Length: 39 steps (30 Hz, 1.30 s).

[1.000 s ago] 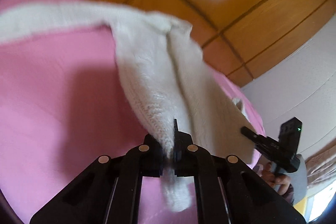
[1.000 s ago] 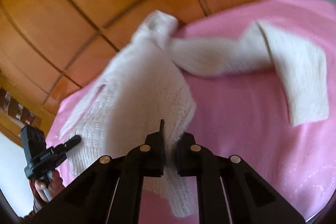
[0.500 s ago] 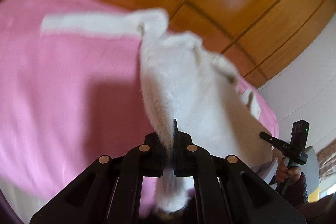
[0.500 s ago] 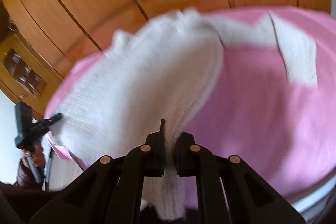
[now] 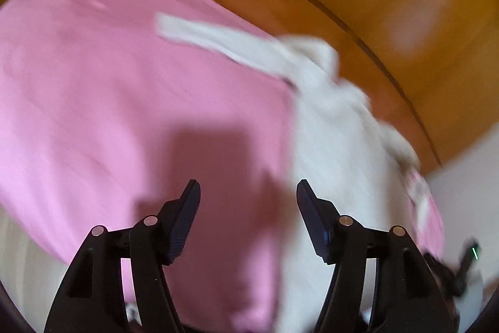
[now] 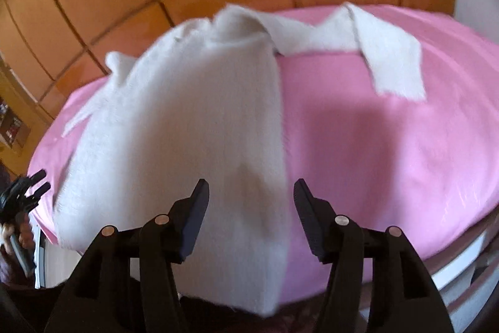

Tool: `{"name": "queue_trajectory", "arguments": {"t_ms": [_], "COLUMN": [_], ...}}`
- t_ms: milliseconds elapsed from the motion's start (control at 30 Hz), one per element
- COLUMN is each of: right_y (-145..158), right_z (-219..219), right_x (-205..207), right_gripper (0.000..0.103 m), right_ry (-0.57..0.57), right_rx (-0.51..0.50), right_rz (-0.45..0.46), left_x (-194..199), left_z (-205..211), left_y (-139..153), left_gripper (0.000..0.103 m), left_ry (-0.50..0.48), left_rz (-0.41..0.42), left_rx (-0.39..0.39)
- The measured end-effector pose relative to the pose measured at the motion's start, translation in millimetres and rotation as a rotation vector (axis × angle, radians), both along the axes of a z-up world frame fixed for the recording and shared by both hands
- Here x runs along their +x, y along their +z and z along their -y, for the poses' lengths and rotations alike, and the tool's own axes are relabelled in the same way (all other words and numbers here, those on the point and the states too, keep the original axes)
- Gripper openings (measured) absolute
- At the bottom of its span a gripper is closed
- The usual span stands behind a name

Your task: Fold small clothes

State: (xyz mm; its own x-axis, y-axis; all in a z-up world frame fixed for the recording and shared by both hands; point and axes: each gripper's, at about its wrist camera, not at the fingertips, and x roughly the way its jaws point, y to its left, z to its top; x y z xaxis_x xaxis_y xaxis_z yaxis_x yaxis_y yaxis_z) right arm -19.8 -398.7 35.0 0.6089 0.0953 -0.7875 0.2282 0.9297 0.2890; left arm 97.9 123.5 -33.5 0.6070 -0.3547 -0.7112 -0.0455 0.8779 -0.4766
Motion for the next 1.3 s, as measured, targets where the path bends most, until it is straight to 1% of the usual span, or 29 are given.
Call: {"name": "queue_trajectory", "arguments": {"t_ms": [33, 133, 200, 267, 300, 400, 467, 567, 600, 633, 667, 700, 733, 800, 833, 867, 933, 1067, 1100, 1167, 1200, 1233, 1300], "right_y": [0.8, -8.3, -19.1, -26.4, -30.2, -35.6, -41.3, -51.4, -53.7, -55.7, -56.9, -57.1, -58.3, -58.9, -59.3, -60.1, -61.4, -63.0, -64.2, -65.7, -66.6, -67.0, -67.7], "right_z": [-9.5, -45.9, -71.4, -94.9, -110.7, -138.3, -151.5, -162.5, -165.1, -167.3, -169.0, -173.8, -177.2, -180.7, -181.0, -182.1, -184.2, -184.1, -186.0, -189.4, -191.7, -193.4, -195.7], "right_x": [6.4, 31.8, 49.4, 65.4, 74.2, 82.9, 86.9, 91.1, 91.4, 91.3, 91.2, 91.2, 92.5, 93.1, 94.2, 94.6, 96.3, 101.0, 102.2, 103.4, 103.7, 103.8, 104.4], "right_gripper": [0.064, 0.066, 0.066, 0.066, 0.066, 0.070, 0.076, 0.082, 0.083, 0.085, 0.087, 0.088, 0.091, 0.093, 0.094, 0.095, 0.095, 0.095, 0.095, 0.097, 0.097, 0.098, 0.100], "right_ry": [0.020, 0.111, 0.166, 0.214, 0.242, 0.299, 0.325, 0.343, 0.350, 0.356, 0.361, 0.365, 0.368, 0.368, 0.366, 0.365, 0.359, 0.340, 0.338, 0.336, 0.336, 0.335, 0.333], "right_rx": [0.016, 0.049, 0.071, 0.087, 0.076, 0.056, 0.037, 0.001, -0.010, -0.022, -0.033, -0.044, -0.054, -0.065, -0.066, -0.068, -0.075, -0.079, -0.092, -0.112, -0.127, -0.137, -0.150], "right_rz": [0.017, 0.030, 0.029, 0.031, 0.032, 0.033, 0.027, 0.007, 0.009, 0.009, 0.009, 0.007, 0.005, 0.003, 0.004, 0.005, 0.004, 0.001, 0.001, 0.004, 0.005, 0.005, 0.006], "left_x": [7.9, 42.8, 66.6, 89.1, 100.2, 130.1, 156.4, 186.9, 198.4, 205.1, 210.9, 215.4, 217.9, 217.9, 214.2, 214.2, 205.6, 181.0, 171.8, 159.9, 156.5, 152.2, 147.8], "left_z": [-9.5, -33.4, -44.3, -53.2, -58.1, -80.3, -82.0, -81.6, -79.6, -75.2, -72.9, -73.0, -73.3, -76.2, -85.8, -94.9, -126.9, -184.1, -198.8, -214.3, -217.8, -222.1, -217.3], "left_y": [0.1, -1.5, -0.9, -3.8, -5.6, -14.8, -21.9, -23.6, -24.4, -24.4, -25.7, -28.2, -28.1, -18.6, -8.5, -2.7, 12.1, 28.3, 29.0, 24.1, 20.6, 12.7, 1.4], "left_gripper": [0.062, 0.062, 0.065, 0.066, 0.066, 0.066, 0.066, 0.066, 0.063, 0.053, 0.023, 0.006, 0.006, 0.005, 0.005, 0.004, 0.004, 0.004, 0.004, 0.004, 0.004, 0.004, 0.005], "left_ry": [0.044, 0.155, 0.203, 0.235, 0.250, 0.266, 0.256, 0.258, 0.232, 0.220, 0.208, 0.200, 0.203, 0.217, 0.247, 0.272, 0.362, 0.514, 0.549, 0.584, 0.589, 0.577, 0.536], "left_rz": [0.004, -0.007, 0.003, -0.004, -0.013, -0.045, -0.075, -0.069, -0.068, -0.070, -0.075, -0.088, -0.088, -0.059, -0.028, -0.015, -0.003, 0.009, 0.001, -0.027, -0.040, -0.064, -0.103], "left_rx": [0.009, 0.019, 0.022, 0.023, 0.027, 0.036, 0.028, 0.052, 0.054, 0.064, 0.084, 0.113, 0.140, 0.189, 0.229, 0.250, 0.296, 0.360, 0.376, 0.417, 0.422, 0.419, 0.404]}}
